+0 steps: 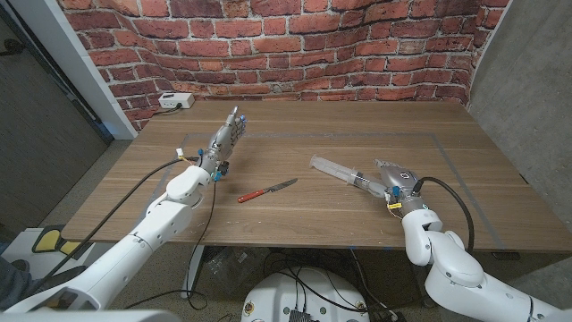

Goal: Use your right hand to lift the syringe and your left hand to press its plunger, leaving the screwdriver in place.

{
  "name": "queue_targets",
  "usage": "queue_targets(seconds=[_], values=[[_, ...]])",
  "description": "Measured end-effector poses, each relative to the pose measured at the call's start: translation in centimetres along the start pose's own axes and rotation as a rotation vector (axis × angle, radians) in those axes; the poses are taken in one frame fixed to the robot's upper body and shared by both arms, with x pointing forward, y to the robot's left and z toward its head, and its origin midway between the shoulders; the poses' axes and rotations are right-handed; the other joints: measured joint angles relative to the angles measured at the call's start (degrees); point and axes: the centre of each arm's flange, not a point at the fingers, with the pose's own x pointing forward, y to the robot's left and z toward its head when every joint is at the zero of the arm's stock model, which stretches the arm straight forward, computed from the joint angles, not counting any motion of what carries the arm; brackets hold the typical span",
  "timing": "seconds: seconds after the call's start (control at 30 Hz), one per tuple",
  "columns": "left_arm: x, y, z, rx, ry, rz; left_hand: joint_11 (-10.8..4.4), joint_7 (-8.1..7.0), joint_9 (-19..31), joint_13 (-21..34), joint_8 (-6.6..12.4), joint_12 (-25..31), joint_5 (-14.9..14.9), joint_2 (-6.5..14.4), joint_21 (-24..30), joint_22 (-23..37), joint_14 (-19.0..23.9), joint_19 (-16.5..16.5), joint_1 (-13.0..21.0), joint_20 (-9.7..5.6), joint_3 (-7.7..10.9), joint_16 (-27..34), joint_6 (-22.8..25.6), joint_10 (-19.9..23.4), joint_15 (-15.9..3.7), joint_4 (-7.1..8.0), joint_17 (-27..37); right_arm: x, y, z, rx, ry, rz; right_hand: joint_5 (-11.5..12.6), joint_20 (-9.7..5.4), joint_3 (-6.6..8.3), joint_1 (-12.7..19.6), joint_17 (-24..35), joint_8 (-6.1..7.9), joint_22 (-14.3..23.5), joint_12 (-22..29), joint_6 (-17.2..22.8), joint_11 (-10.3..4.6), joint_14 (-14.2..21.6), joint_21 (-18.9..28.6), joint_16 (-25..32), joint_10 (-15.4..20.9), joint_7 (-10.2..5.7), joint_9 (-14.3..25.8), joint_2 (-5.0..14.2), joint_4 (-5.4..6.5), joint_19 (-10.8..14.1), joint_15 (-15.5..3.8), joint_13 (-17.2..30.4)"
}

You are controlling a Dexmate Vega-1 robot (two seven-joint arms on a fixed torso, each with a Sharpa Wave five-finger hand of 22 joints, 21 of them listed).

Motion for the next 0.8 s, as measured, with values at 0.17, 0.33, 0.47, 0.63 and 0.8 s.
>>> queue_targets(seconds=[0.17,0.33,0.47,0.63,0.8], values=[[-0.1,-0.1,-0.1,-0.003,0.0,0.001,0.0,0.0,0.0,0.0,0.0,0.0,0.0,-0.01,0.0,0.0,0.0,0.0,-0.01,0.0,0.0,0.0,0.0,0.0,0.0,0.0,0.0,0.2,0.1,-0.1,0.004,-0.001,0.029,0.0,-0.49,0.41,1.06,0.0,0.0,0.0,0.0,-0.51,0.0,0.03,0.0,0.0,0.0,0.92,0.0,0.0,-0.07,1.3,-0.03,0.0],[-0.3,-0.3,-0.2,-0.007,0.002,0.002,0.0,0.0,0.0,0.0,-0.23,0.0,0.0,-0.01,0.0,0.0,0.0,0.0,-0.01,0.0,0.0,0.0,0.0,0.0,0.0,0.0,0.0,0.5,-0.1,-0.2,0.009,-0.003,0.044,0.0,-0.51,0.56,1.75,0.0,0.0,0.0,0.0,-0.92,0.0,0.76,0.0,0.24,0.0,1.33,0.0,-0.24,0.08,2.16,-0.12,0.0],[-0.6,-0.4,-0.3,-0.012,0.001,0.006,0.0,0.0,0.0,0.0,-0.23,0.0,-0.44,-0.01,0.0,0.0,0.21,0.0,-0.01,0.0,0.0,0.0,0.0,0.0,0.21,0.0,0.0,0.7,0.3,-0.2,0.024,-0.007,0.091,0.0,-0.79,0.79,2.49,0.01,0.29,0.0,0.01,-0.92,0.21,1.15,0.0,0.32,0.21,1.32,0.0,-0.37,-0.15,2.84,-0.37,0.0],[-1.0,-0.4,-0.5,-0.016,0.004,0.01,0.0,0.0,0.0,0.0,-0.23,0.0,-0.45,0.0,0.0,0.0,0.21,0.21,0.0,0.21,0.0,0.0,-0.01,0.0,0.21,0.0,0.0,1.0,0.5,-0.2,0.037,-0.005,0.123,0.0,-0.79,1.19,3.94,0.01,0.5,0.0,0.46,-1.2,0.31,1.99,0.0,0.46,0.9,1.66,0.0,-0.62,-0.23,3.67,-0.73,0.0],[-1.2,-0.3,-0.5,-0.017,0.006,0.013,0.0,-0.31,0.0,0.0,-0.23,0.0,-0.45,0.0,0.0,0.0,0.21,0.21,0.0,0.21,0.0,0.0,0.31,0.0,0.21,0.0,0.0,1.3,0.7,-0.2,0.038,-0.001,0.145,0.28,-1.56,1.99,6.45,0.01,1.25,0.0,0.9,0.36,0.0,3.75,0.0,0.61,2.46,2.13,-0.01,-0.68,-0.4,5.27,-1.44,-0.01]])
